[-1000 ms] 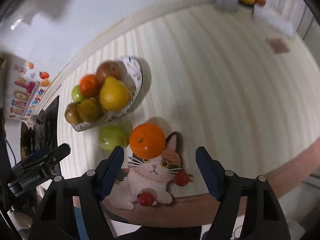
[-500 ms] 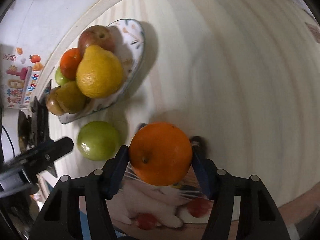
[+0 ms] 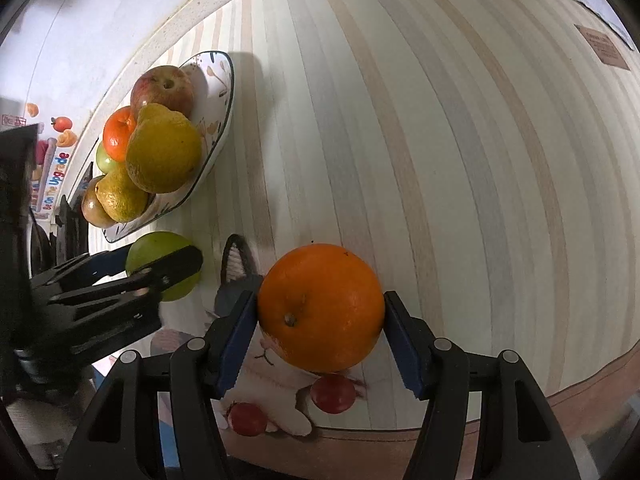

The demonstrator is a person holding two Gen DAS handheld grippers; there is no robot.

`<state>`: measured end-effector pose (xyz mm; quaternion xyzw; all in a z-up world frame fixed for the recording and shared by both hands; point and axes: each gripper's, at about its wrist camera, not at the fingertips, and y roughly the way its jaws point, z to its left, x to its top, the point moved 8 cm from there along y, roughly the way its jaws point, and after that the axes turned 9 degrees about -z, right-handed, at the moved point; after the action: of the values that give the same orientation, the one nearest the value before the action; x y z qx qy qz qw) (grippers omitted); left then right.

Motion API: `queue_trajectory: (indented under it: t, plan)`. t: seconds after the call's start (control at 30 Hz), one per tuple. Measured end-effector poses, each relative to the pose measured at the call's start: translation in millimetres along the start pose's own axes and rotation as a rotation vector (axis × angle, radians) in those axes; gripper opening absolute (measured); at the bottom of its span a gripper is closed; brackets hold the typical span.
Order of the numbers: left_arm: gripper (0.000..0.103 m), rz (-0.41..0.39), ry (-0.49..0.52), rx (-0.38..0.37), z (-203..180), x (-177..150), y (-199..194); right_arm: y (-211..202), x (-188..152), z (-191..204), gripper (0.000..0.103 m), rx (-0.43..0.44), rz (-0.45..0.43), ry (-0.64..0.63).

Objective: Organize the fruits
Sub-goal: 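Grasp the orange on the cat mat with the right tool while the left tool grasps the green apple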

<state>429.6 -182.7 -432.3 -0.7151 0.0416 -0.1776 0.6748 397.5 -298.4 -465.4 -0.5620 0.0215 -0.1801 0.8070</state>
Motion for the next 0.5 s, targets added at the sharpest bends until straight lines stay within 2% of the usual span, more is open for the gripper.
queue_trajectory:
  t: [0.07,0.17,0.27,0.5]
  plan:
    - [0.053,-0.015,0.011,0.020,1,0,2,1,0,0,0.066,0.008,0.006,0.009]
    - [0.053,-0.009,0.002,0.003,3,-7,0,-4,0,-7,0.068,0.012,0.013,0.020]
    - [0.053,-0.008,-0.008,0.018,14,-19,-5,-12,1,-13,0.073,0.008,0.004,0.017]
    - [0.053,0.008,-0.078,0.008,45,-47,-11,-13,1,-4,0.074,-0.026,-0.002,-0.041]
